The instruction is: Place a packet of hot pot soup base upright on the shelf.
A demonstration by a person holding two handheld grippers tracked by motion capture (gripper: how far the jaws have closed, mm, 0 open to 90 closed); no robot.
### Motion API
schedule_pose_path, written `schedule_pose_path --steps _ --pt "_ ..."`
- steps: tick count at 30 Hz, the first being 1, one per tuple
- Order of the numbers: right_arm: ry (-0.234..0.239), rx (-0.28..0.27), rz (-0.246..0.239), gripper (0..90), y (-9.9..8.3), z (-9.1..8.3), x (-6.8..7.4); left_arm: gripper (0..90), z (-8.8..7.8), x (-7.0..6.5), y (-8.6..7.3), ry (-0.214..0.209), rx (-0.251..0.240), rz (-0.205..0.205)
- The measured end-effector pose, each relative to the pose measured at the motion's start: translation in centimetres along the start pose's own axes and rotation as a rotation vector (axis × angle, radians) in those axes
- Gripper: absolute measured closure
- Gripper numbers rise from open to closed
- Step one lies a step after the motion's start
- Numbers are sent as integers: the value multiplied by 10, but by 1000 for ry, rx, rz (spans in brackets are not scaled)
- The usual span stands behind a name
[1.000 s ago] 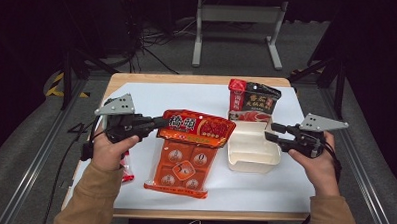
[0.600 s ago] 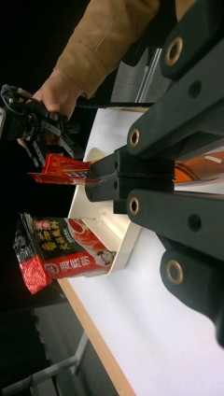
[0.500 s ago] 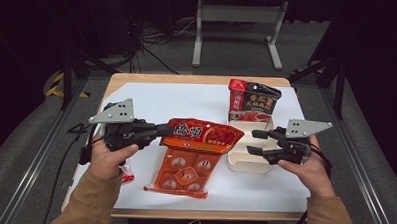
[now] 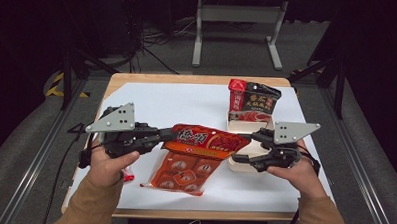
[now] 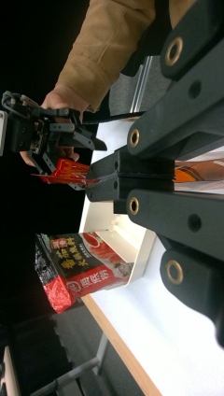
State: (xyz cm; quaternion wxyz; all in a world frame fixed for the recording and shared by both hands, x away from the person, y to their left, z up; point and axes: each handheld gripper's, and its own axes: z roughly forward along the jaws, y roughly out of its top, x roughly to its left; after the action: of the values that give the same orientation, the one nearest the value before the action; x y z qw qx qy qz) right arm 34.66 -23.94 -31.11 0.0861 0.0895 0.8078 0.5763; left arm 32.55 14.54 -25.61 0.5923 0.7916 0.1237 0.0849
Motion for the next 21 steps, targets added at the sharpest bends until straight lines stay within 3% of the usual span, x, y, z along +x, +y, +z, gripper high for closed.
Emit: schedule_pose_path --steps 7,12,18,21 --pt "-3 -27 -1 437 7 4 3 900 1 0 1 2 -15 -1" --pt "-26 -48 -1 561 11 11 1 900 2 1 1 11 -22 -1" --pt "-7 -86 4 681 14 21 -2 900 0 3 0 21 -38 -7" --pt "11 -107 8 784 16 26 -4 900 -2 4 0 33 -43 -7"
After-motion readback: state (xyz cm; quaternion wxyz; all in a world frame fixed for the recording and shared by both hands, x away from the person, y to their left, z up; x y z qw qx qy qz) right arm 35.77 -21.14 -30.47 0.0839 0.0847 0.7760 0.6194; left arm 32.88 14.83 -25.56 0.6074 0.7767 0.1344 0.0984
